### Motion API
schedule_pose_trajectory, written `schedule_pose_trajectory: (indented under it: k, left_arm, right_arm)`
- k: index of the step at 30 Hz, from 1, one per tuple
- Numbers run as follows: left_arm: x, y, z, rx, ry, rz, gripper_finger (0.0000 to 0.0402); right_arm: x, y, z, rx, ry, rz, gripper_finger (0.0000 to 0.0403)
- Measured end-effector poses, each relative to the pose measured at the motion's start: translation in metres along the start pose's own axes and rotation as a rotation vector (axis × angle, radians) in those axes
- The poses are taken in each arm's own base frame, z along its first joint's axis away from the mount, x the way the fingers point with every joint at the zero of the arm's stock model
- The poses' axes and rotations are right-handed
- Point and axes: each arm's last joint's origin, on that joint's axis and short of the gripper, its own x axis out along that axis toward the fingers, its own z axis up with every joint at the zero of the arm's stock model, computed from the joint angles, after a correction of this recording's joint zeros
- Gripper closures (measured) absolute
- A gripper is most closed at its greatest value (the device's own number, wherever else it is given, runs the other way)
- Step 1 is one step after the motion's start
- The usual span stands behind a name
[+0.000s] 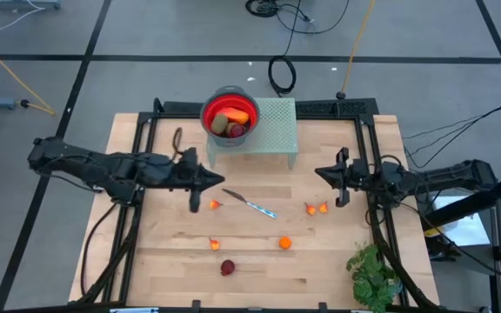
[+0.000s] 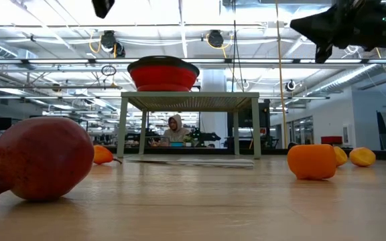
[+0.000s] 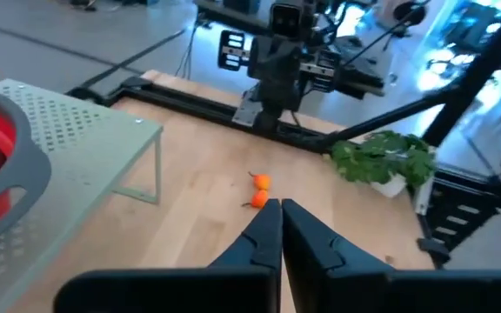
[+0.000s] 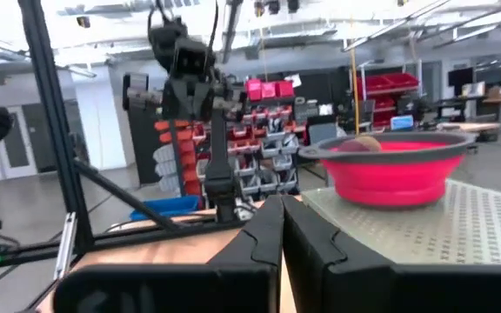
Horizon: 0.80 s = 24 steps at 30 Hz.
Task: Pick & Place Fruit
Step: Put the tangerine into the red strainer bowl
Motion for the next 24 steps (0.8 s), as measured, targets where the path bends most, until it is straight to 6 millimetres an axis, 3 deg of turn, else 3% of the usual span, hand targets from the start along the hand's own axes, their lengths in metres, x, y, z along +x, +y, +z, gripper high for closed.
schedule_pose_trajectory:
  k: [10,17,24]
  left_arm:
    - [-0.038,0.014,-0.041,-0.009,-0.087,-0.086,0.0395]
    - [-0.059,0.026,-0.064,-0.011,-0.118,-0.130,0.0385]
    - [-0.073,0.035,-0.085,0.012,-0.143,-0.185,0.0398]
  right_arm:
    - [0.007,0.018,0.000,0.015,0.030,-0.021,0.0403]
    - [0.031,0.040,0.024,-0.027,0.047,0.035,0.0403]
    - [0.063,0.067,0.044,-0.102,0.187,0.020,0.0403]
